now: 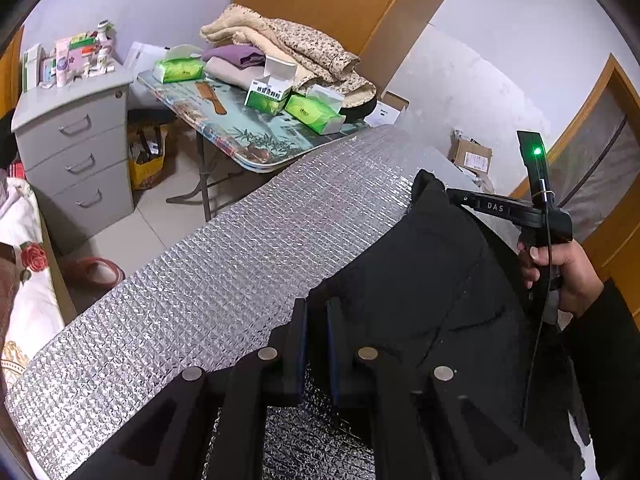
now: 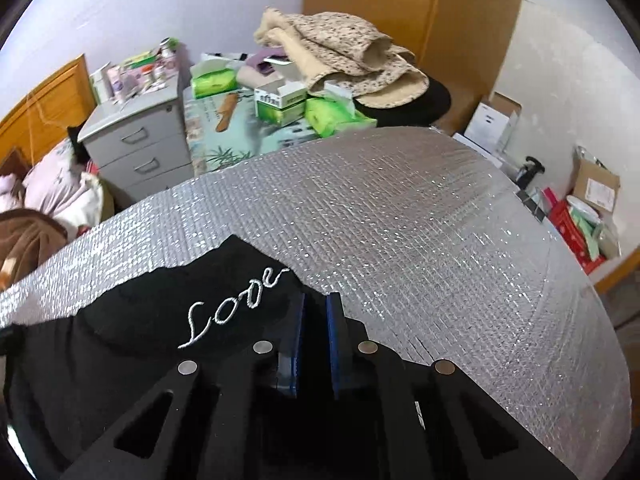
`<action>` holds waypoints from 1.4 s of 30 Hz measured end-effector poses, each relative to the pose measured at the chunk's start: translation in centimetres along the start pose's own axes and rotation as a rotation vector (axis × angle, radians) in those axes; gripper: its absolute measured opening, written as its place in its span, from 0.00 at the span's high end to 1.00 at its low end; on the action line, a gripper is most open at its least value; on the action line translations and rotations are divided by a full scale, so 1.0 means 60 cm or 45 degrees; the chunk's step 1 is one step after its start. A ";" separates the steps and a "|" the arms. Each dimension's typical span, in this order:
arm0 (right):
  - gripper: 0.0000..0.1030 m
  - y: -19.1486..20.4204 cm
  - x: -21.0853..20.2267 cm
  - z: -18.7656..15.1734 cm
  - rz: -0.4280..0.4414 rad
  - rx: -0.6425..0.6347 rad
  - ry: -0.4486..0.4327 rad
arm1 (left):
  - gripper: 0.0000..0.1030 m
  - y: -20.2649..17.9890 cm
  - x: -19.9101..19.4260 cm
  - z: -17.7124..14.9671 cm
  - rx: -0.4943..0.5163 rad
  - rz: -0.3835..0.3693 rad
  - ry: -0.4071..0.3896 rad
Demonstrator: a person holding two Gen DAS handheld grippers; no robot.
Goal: Fold clothes
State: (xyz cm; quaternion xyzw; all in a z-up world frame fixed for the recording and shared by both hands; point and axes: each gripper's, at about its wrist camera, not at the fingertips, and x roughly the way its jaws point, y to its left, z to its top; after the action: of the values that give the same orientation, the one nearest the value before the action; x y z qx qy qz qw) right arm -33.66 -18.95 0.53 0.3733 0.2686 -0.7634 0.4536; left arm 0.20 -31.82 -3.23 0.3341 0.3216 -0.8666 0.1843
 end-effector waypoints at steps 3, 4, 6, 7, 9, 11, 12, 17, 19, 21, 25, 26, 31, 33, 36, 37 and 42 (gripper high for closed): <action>0.82 -0.007 -0.006 0.001 0.025 0.042 0.018 | 0.90 0.001 -0.001 0.002 -0.004 -0.010 0.004; 0.80 -0.006 -0.018 -0.002 0.025 0.048 0.011 | 0.89 0.002 -0.003 0.002 -0.006 -0.013 0.005; 0.77 -0.005 -0.043 -0.009 0.021 0.057 -0.008 | 0.89 0.003 -0.008 0.005 -0.018 -0.023 0.008; 0.76 -0.006 -0.059 -0.015 0.025 0.065 -0.024 | 0.89 0.003 -0.014 0.007 -0.025 -0.029 0.008; 0.76 -0.015 -0.097 -0.030 0.035 0.096 -0.056 | 0.89 0.002 -0.029 0.009 -0.032 -0.040 -0.004; 0.76 -0.033 -0.128 -0.050 0.035 0.140 -0.068 | 0.89 -0.002 -0.045 0.010 -0.021 -0.033 -0.030; 0.76 -0.045 -0.146 -0.064 0.033 0.167 -0.073 | 0.89 -0.003 -0.055 0.011 -0.018 -0.028 -0.048; 0.75 -0.085 -0.220 -0.144 0.053 0.260 -0.098 | 0.90 -0.012 -0.090 0.012 -0.012 -0.009 -0.098; 0.75 -0.088 -0.250 -0.178 0.078 0.271 -0.118 | 0.90 -0.033 -0.098 0.006 0.022 -0.040 -0.102; 0.75 -0.085 -0.278 -0.207 0.089 0.281 -0.124 | 0.90 -0.064 -0.097 -0.006 0.078 -0.086 -0.080; 0.75 -0.074 -0.334 -0.265 0.088 0.310 -0.130 | 0.90 -0.140 -0.077 -0.039 0.220 -0.198 0.015; 0.75 -0.073 -0.341 -0.275 0.084 0.317 -0.123 | 0.90 -0.162 -0.067 -0.052 0.263 -0.228 0.050; 0.75 -0.054 -0.369 -0.336 0.066 0.321 -0.102 | 0.90 -0.219 -0.011 -0.117 0.410 -0.263 0.254; 0.75 -0.053 -0.377 -0.361 0.040 0.327 -0.095 | 0.90 -0.227 -0.008 -0.137 0.467 -0.248 0.242; 0.75 -0.096 -0.386 -0.396 -0.044 0.418 -0.094 | 0.90 -0.226 -0.015 -0.144 0.488 -0.250 0.259; 0.75 -0.120 -0.390 -0.409 -0.074 0.474 -0.099 | 0.90 -0.223 -0.017 -0.142 0.468 -0.258 0.274; 0.75 -0.216 -0.401 -0.453 -0.141 0.665 -0.127 | 0.90 -0.249 -0.038 -0.127 0.475 -0.295 0.224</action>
State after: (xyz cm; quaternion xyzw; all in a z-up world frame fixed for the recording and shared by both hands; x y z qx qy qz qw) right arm -28.89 18.96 5.34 0.4241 0.0598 -0.8480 0.3121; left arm -2.64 -15.58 0.52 0.3975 0.2068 -0.8939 -0.0103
